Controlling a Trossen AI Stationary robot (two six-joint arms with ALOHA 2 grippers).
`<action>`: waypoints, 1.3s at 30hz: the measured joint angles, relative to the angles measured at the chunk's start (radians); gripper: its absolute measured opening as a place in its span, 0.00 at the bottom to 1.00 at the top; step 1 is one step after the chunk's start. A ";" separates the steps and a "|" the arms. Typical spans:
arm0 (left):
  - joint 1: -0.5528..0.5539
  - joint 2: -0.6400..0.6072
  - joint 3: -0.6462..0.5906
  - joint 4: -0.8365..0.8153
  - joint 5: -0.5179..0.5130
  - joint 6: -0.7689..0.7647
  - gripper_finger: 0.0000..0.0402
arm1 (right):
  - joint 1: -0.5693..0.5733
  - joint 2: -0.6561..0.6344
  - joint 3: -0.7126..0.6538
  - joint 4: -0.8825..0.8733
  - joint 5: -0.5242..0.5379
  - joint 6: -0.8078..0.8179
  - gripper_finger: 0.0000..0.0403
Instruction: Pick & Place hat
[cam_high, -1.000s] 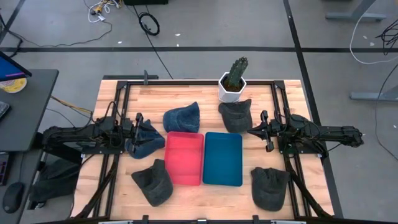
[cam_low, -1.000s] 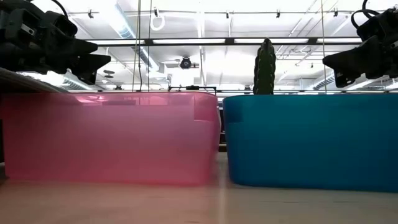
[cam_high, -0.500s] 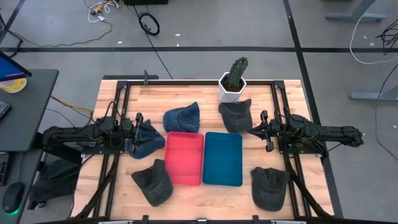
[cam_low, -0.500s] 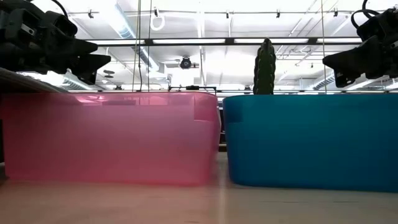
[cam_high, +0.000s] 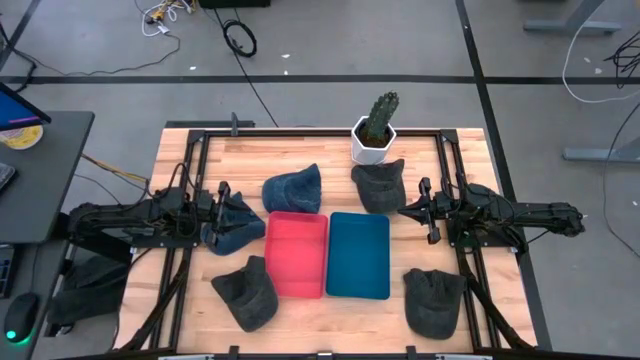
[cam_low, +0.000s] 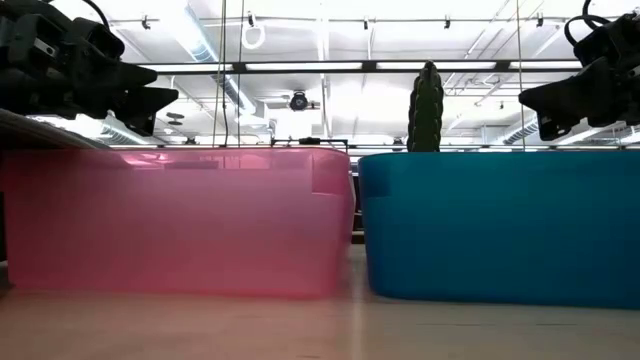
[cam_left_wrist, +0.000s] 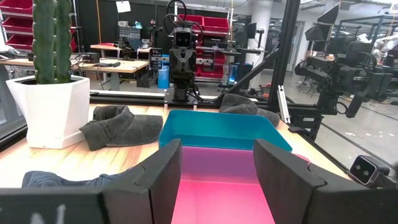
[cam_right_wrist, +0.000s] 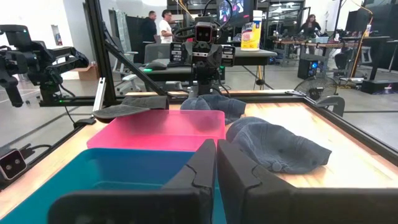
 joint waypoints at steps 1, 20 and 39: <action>0.000 0.000 0.000 0.000 0.000 0.000 0.51 | 0.000 0.000 0.000 0.000 0.000 0.000 0.05; 0.000 0.000 0.000 0.000 0.000 0.000 0.51 | 0.000 0.000 0.000 0.000 0.000 0.000 0.05; 0.000 0.000 0.000 0.000 0.000 0.000 0.51 | 0.000 0.000 0.000 0.149 0.000 -0.057 0.05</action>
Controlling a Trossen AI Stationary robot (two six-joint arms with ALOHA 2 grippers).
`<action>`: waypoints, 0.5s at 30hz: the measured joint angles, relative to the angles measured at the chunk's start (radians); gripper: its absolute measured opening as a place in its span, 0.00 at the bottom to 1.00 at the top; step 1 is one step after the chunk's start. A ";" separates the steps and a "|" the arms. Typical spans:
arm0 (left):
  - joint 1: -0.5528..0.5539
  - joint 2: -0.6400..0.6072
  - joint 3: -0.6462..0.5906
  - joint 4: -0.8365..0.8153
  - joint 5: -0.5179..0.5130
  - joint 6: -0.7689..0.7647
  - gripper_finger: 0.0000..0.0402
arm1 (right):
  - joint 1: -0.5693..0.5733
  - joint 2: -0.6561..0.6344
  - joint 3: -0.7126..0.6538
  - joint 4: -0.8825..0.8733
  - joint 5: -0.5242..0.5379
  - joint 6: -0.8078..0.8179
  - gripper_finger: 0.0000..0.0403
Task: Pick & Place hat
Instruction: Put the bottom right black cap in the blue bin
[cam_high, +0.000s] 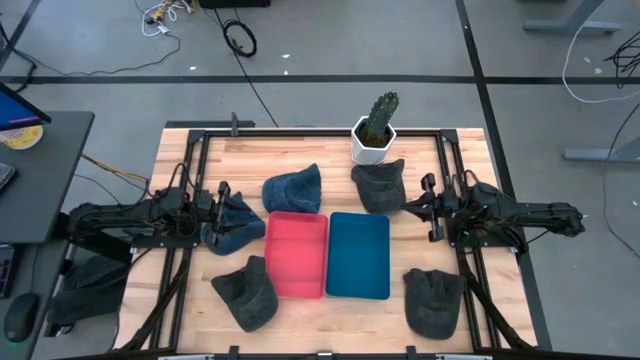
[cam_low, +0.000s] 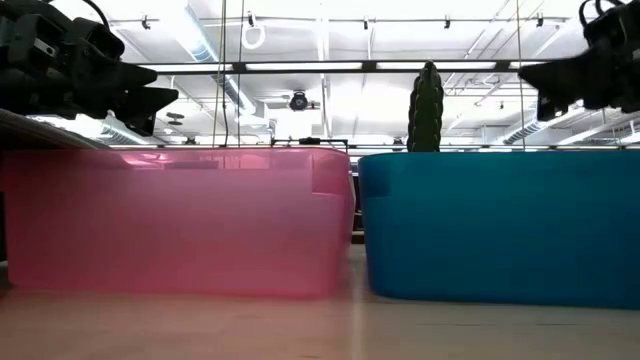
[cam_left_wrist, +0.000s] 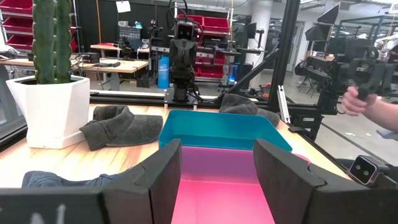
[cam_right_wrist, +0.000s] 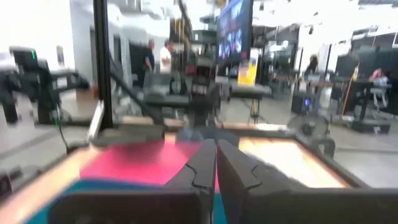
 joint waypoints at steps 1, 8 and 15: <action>0.000 0.000 0.000 0.000 0.000 0.000 0.51 | 0.000 0.000 0.000 0.025 0.000 0.009 0.05; 0.000 0.000 0.000 0.000 0.000 0.000 0.51 | 0.000 0.000 0.000 0.342 -0.011 0.106 0.05; 0.000 0.000 0.000 0.000 0.000 0.000 0.51 | 0.000 0.000 0.029 0.656 -0.242 0.224 0.05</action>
